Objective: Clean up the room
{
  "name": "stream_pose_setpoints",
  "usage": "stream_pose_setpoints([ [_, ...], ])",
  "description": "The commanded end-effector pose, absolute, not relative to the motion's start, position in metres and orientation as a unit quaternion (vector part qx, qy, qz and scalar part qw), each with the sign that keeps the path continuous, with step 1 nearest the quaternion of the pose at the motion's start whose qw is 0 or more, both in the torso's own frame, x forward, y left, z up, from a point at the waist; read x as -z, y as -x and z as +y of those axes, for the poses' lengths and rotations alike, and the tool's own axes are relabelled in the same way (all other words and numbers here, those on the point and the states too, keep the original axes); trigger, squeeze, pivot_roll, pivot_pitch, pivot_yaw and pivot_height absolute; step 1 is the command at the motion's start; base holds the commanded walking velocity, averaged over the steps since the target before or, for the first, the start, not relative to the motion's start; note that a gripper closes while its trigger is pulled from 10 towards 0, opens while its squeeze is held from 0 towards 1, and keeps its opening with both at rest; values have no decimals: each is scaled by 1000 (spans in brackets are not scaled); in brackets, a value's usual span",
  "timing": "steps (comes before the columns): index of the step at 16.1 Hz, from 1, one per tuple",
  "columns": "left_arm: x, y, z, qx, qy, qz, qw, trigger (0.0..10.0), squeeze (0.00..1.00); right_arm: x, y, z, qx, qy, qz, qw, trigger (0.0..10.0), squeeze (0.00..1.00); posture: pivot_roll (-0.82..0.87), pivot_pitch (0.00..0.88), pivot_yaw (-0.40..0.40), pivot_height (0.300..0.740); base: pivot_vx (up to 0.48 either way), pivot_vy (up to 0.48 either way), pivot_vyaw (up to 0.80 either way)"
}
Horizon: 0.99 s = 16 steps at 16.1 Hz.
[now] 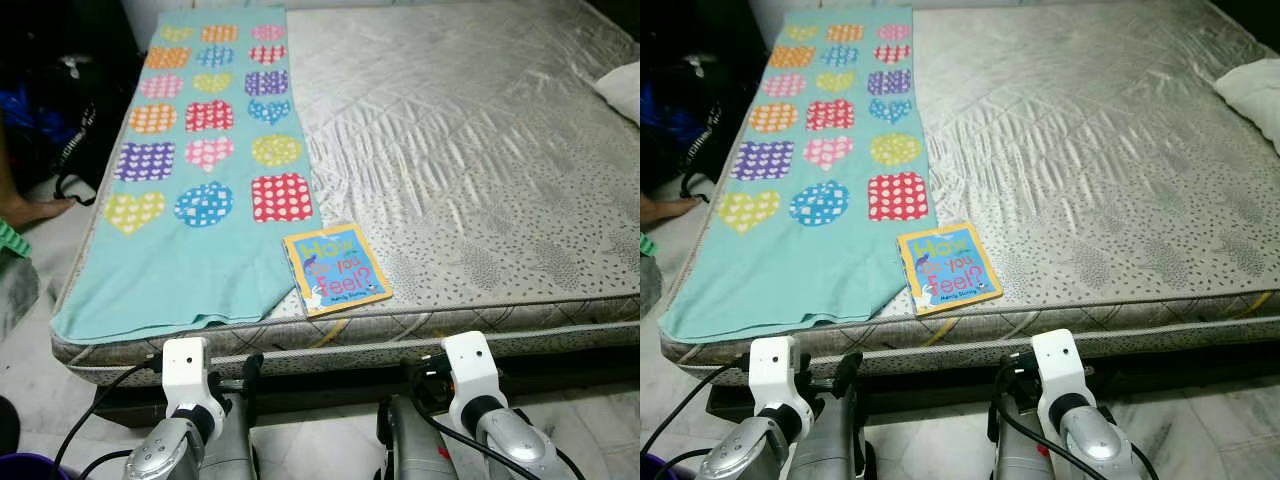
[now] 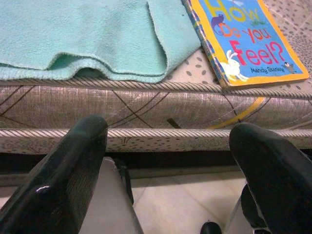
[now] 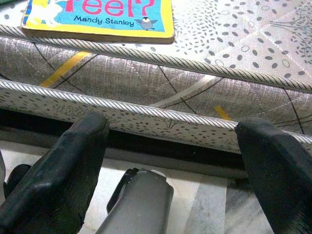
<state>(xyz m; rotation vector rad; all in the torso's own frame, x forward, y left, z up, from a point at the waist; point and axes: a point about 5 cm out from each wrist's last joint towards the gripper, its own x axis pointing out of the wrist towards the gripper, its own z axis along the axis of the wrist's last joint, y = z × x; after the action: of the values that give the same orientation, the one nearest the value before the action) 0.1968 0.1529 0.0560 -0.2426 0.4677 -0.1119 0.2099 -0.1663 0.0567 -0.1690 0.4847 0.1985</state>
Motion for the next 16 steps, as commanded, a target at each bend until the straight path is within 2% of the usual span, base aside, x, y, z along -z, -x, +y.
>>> stream_pose_setpoints([
  [1, -55, -195, 156, 48, 117, 235, 964, 10000, 0, -56, -208, -167, -99, 80, 242, 962, 10000, 0, -118, 155, 5, 600, 0, 0, 0],
  [14, -53, -200, 157, 47, 118, 233, 964, 10000, 0, -57, -215, -166, -96, 76, 232, 965, 10000, 0, -119, 139, 7, 590, 0, 0, 0],
  [16, -57, -202, 158, 44, 114, 222, 968, 10000, 0, -64, -225, -160, -84, 31, 215, 972, 10000, 0, -106, 137, 8, 590, 0, 0, 0],
])
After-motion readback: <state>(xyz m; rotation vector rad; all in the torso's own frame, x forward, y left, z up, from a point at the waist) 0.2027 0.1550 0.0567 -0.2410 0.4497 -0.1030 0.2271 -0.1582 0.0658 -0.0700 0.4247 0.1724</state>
